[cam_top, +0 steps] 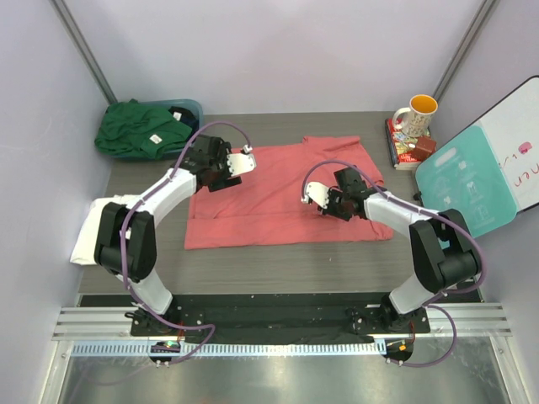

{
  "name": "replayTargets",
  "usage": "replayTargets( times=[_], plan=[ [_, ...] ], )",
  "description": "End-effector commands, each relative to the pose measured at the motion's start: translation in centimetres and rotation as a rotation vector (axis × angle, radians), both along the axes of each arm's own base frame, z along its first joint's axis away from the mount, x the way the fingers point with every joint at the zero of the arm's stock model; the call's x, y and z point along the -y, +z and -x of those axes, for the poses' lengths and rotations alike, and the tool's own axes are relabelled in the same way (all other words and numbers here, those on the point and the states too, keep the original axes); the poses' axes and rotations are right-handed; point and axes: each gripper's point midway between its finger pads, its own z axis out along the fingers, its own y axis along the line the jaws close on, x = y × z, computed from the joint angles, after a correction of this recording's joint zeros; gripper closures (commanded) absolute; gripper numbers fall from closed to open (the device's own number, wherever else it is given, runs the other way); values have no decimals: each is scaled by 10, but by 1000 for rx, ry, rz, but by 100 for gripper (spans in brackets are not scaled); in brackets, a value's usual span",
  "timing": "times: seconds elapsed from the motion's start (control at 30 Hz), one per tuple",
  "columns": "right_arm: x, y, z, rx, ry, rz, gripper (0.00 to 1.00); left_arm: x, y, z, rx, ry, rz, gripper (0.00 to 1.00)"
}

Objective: Fold and stack the t-shirts
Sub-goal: Fold the flattened tshirt in 1/3 of the way

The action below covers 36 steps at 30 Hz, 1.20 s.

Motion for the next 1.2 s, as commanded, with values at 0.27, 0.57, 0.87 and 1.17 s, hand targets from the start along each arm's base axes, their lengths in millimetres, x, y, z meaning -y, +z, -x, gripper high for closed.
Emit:
replayTargets(
  times=[0.27,0.57,0.87,1.17],
  plan=[
    [-12,26,-37,118,33,14,99,3,-7,-7,-19,9,11,21],
    [-29,43,-69,184,66,13,99,4,-14,-7,-36,17,17,21],
    [-53,51,-97,260,103,10,99,5,-19,-8,-49,25,21,21],
    [-52,71,-140,490,-50,45,41,7,-25,-13,-62,31,27,21]
  ],
)
